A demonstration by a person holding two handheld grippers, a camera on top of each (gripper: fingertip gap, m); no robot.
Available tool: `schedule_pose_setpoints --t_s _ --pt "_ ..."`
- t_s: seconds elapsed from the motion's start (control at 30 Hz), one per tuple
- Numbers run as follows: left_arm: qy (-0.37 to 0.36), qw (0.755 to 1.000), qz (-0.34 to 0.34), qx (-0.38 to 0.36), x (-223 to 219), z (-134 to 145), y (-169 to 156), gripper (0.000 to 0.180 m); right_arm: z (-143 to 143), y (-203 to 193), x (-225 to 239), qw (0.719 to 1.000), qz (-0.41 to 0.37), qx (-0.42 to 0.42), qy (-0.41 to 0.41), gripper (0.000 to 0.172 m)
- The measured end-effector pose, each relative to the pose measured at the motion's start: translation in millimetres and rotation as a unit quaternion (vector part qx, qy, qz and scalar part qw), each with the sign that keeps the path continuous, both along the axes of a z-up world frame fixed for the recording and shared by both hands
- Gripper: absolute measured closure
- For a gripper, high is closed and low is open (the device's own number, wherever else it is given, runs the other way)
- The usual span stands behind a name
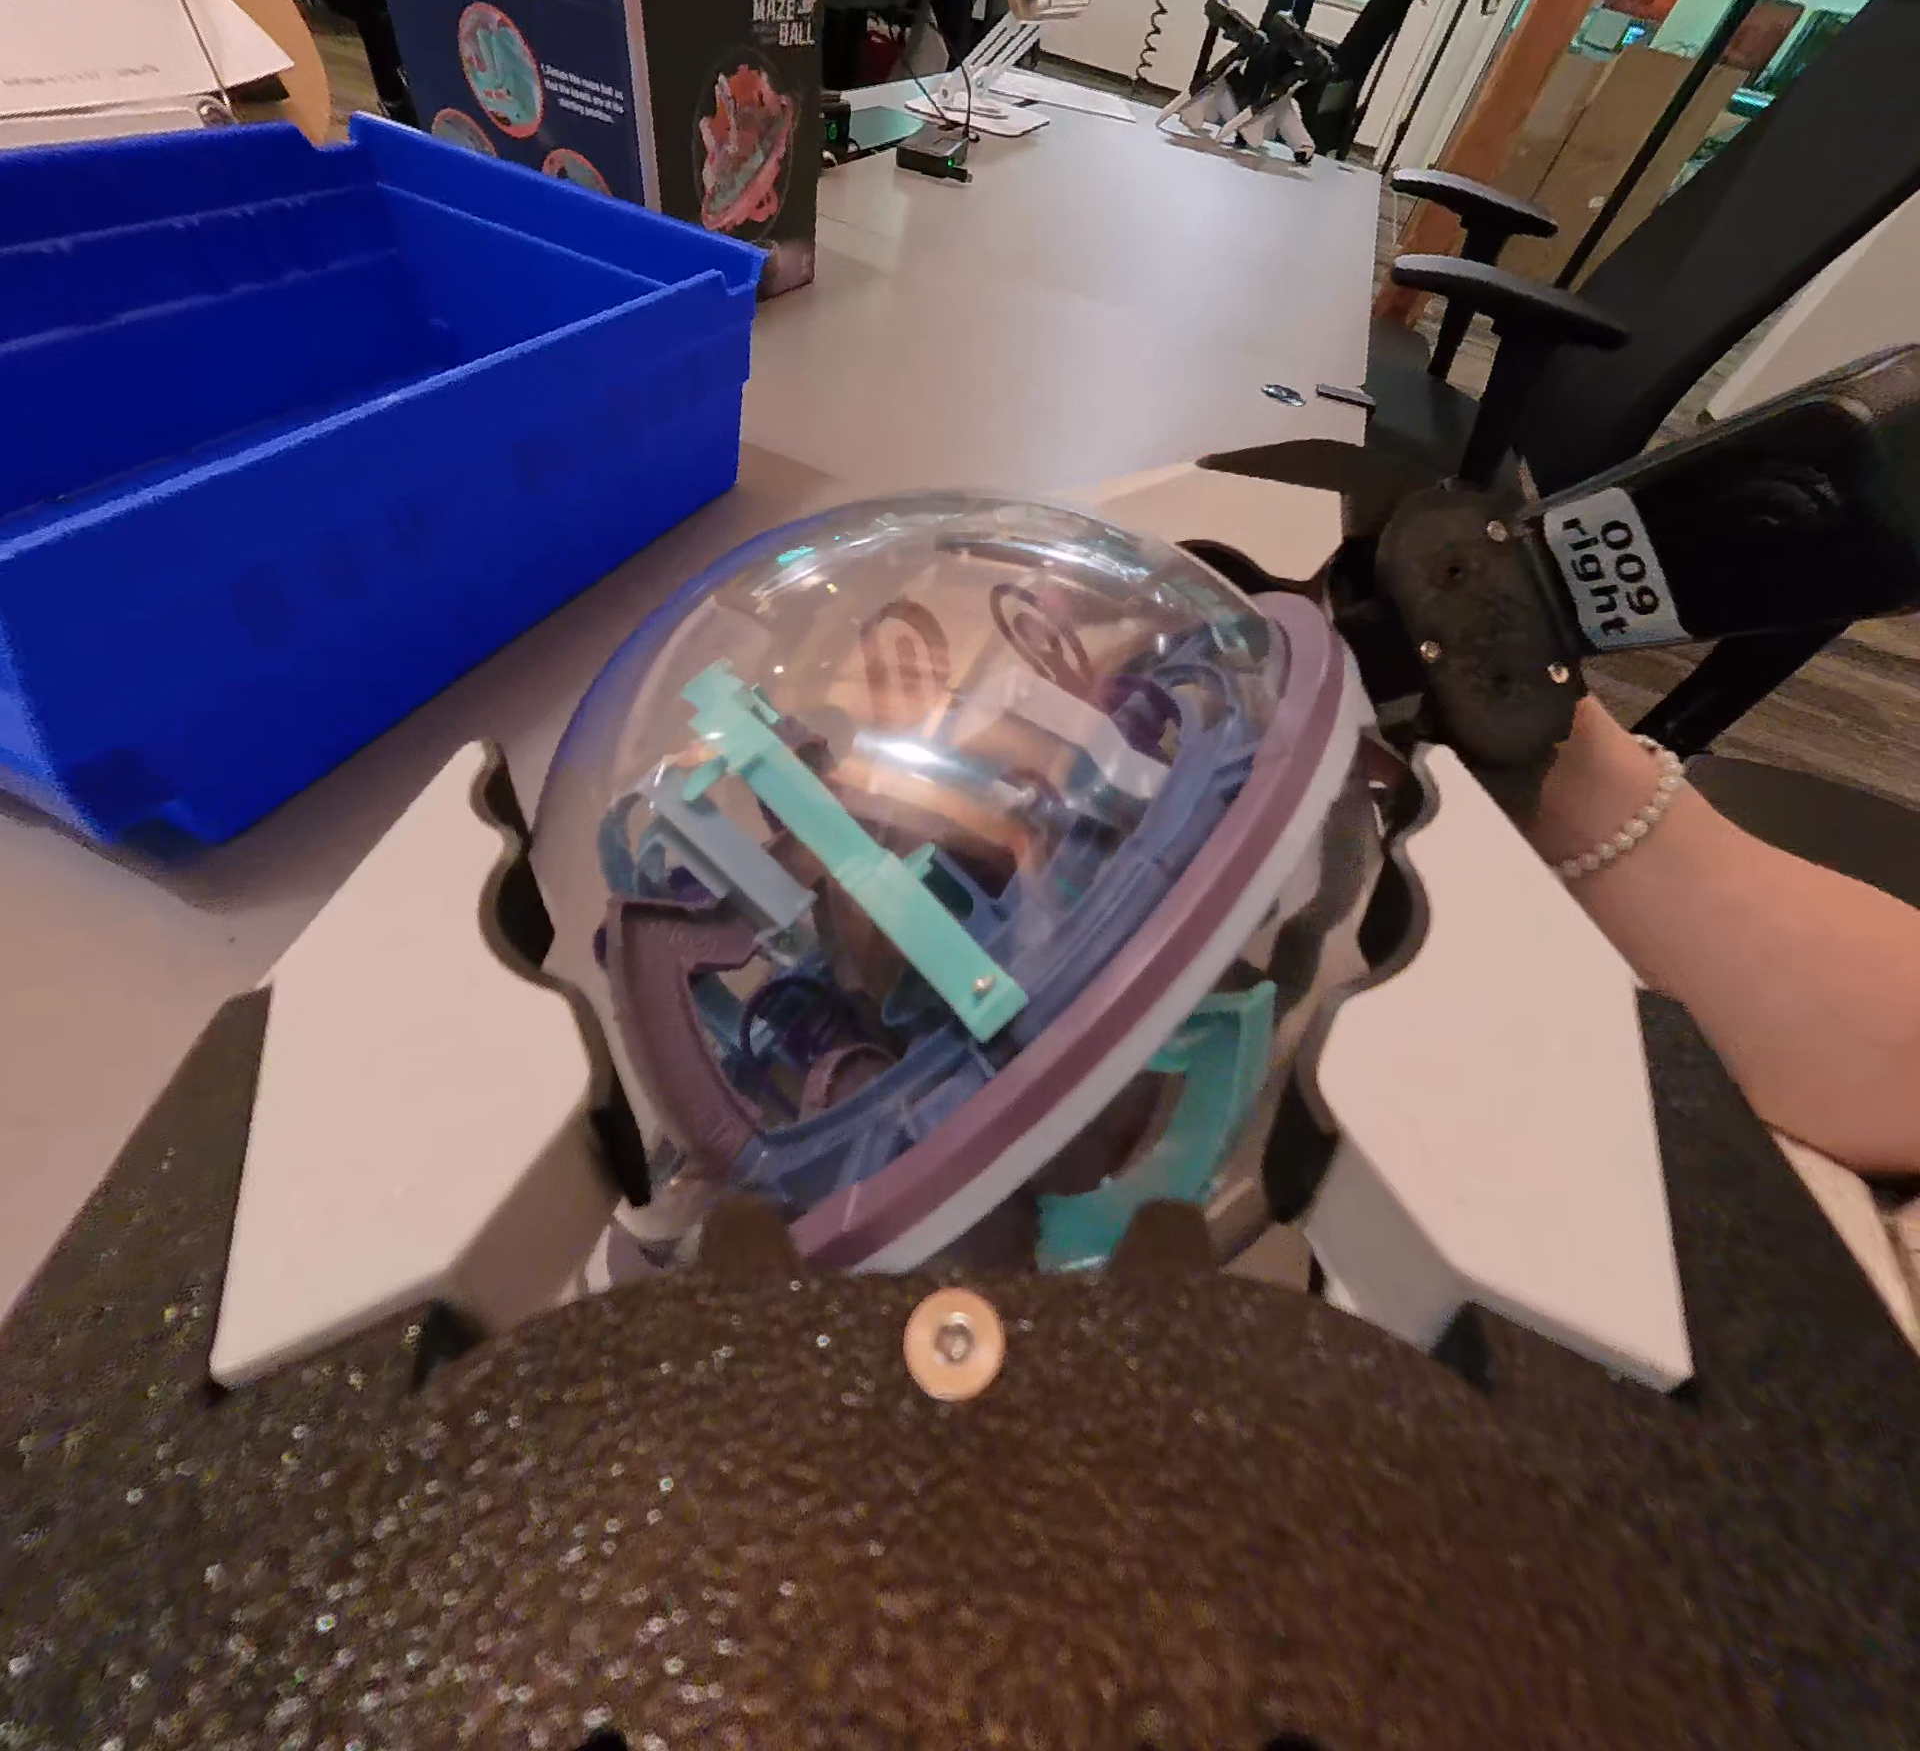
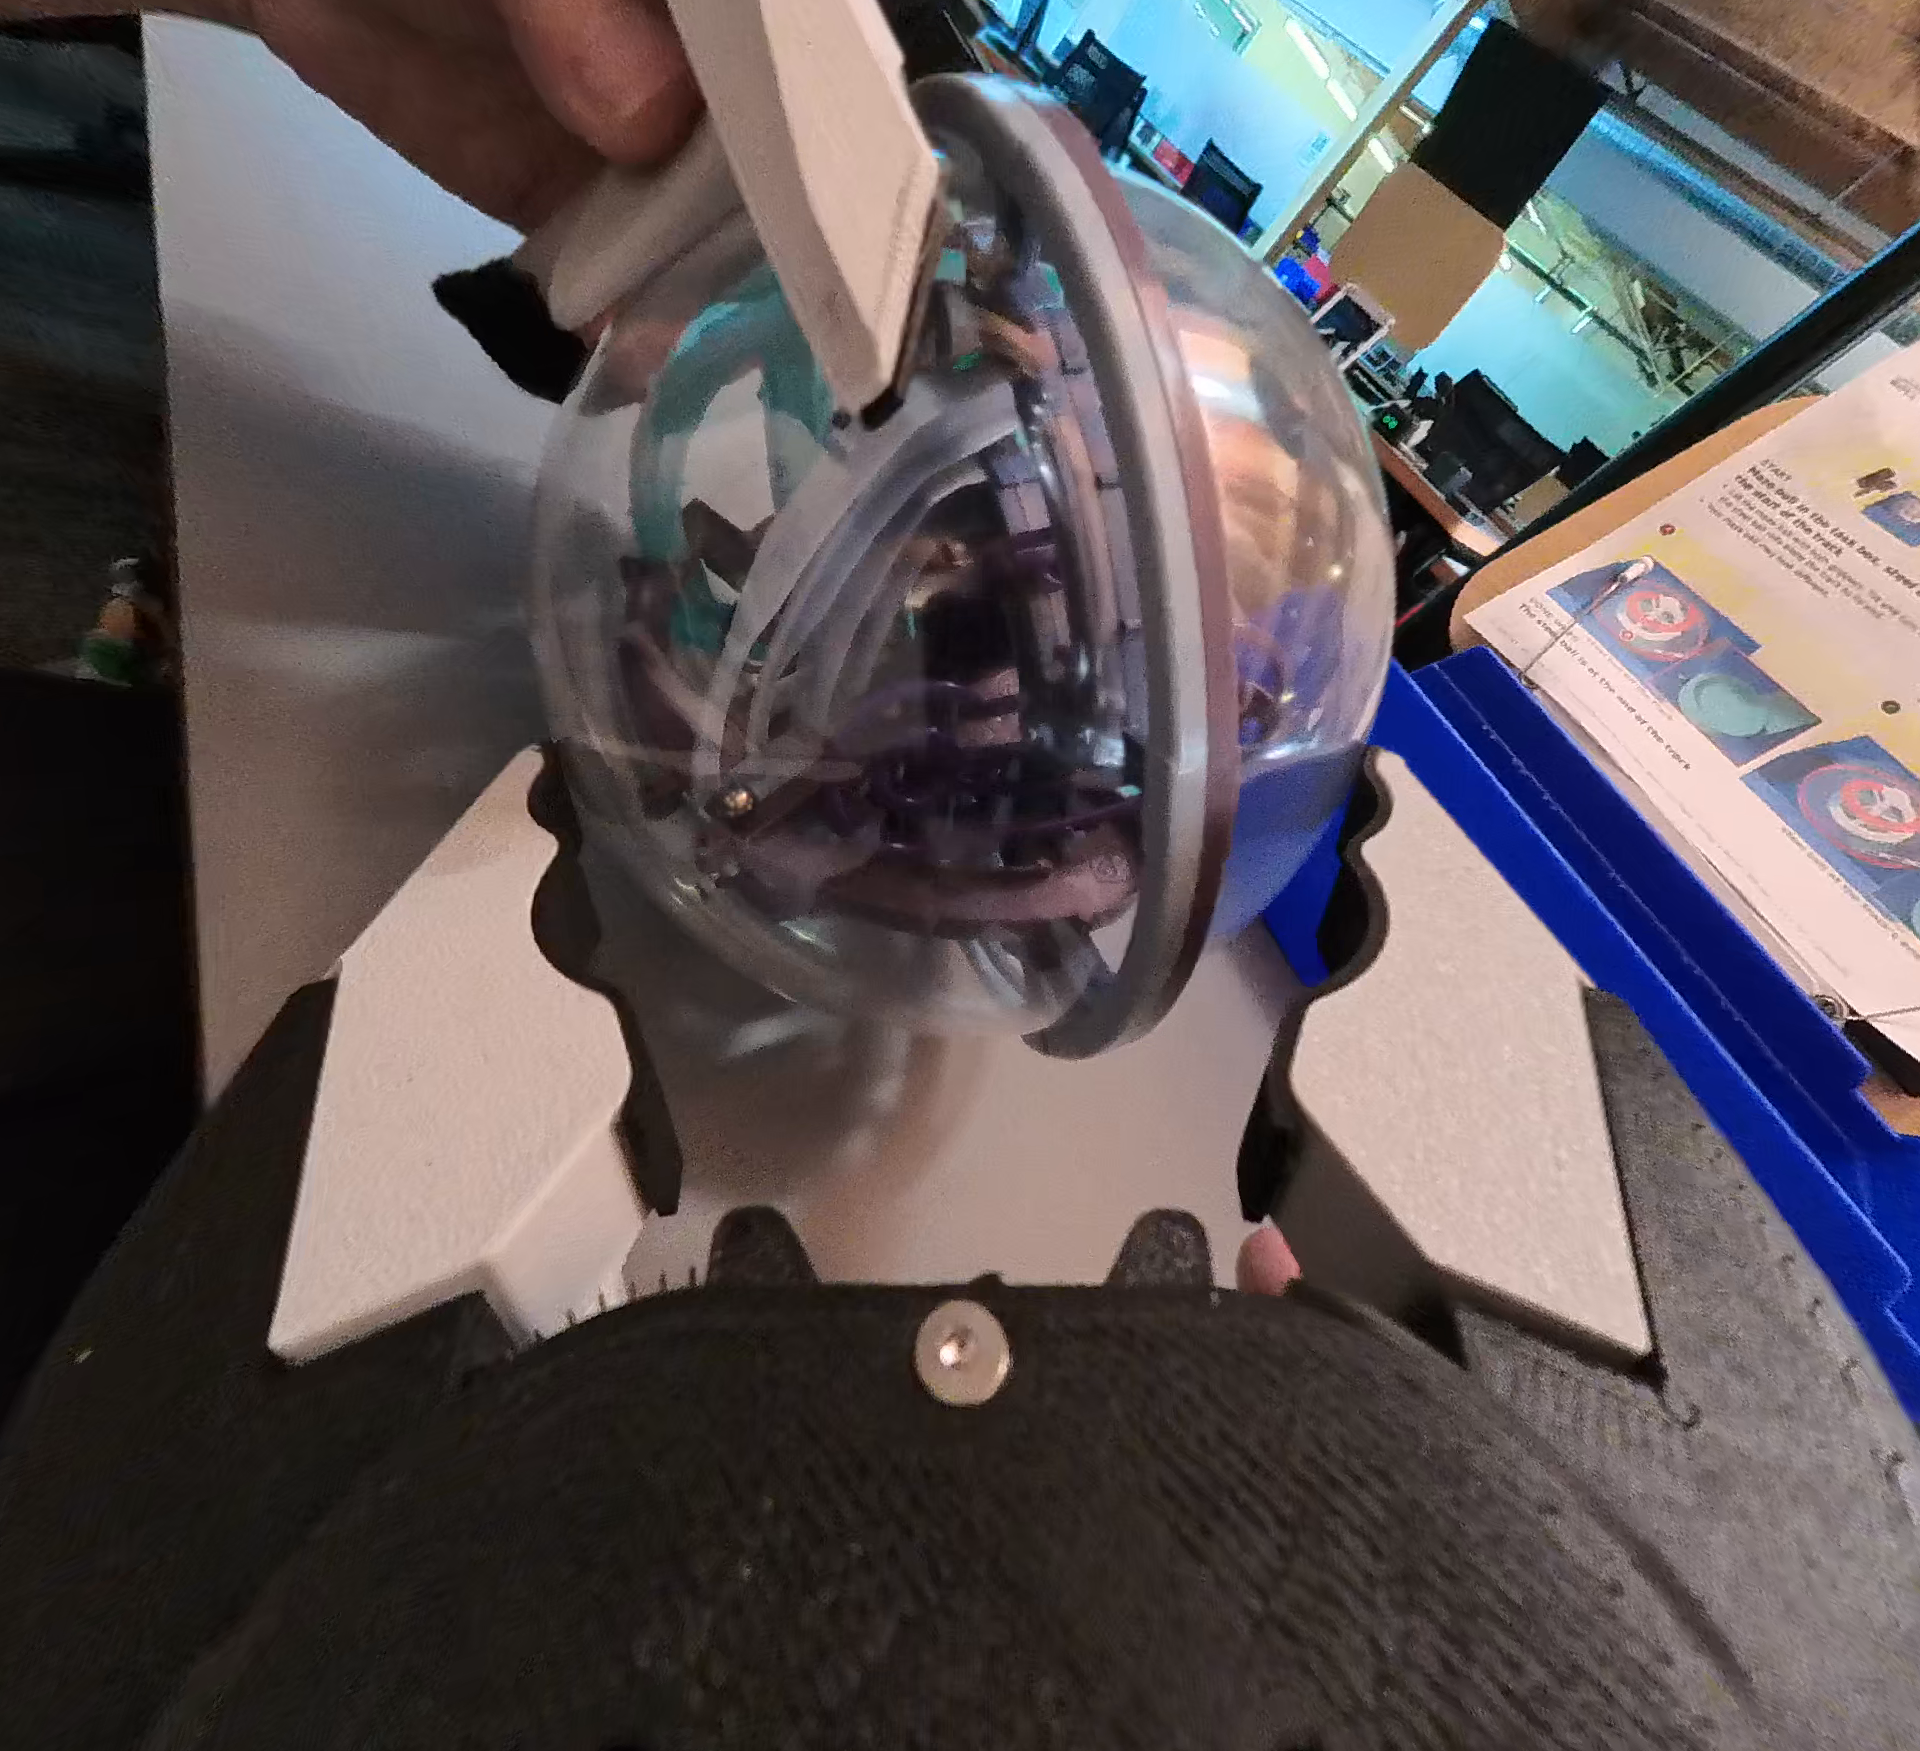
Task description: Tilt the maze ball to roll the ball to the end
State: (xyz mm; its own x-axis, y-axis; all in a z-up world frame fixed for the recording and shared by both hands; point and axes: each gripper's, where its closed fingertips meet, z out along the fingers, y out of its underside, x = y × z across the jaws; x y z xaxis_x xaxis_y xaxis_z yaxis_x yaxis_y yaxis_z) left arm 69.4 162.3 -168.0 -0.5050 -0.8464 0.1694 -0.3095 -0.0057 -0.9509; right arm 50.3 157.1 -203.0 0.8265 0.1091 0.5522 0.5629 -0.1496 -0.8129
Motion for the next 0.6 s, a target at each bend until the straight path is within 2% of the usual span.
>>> schedule_pose_setpoints --t_s 0.03,0.27,0.47,0.6 --pt "-0.007 1.0 0.003 0.007 0.8 -1.9 1.1 0.023 -0.6 1.3 0.5 1.0 -0.002 0.001 -0.003 0.031" --pt "-0.025 1.0 0.0 -0.005 -1.7 -0.5 4.5 0.023 -1.7 2.6 1.0 1.0 -0.008 -0.009 0.002 0.032" --pt "-0.051 0.997 -0.039 -0.051 -11.7 10.4 4.5 0.033 -7.3 -2.9 7.5 0.999 -0.012 -0.024 0.032 0.033" --pt "-0.043 0.994 -0.047 0.09 -19.9 -11.8 13.7 0.031 -6.0 -1.3 7.1 0.999 -0.011 -0.019 0.038 0.033"
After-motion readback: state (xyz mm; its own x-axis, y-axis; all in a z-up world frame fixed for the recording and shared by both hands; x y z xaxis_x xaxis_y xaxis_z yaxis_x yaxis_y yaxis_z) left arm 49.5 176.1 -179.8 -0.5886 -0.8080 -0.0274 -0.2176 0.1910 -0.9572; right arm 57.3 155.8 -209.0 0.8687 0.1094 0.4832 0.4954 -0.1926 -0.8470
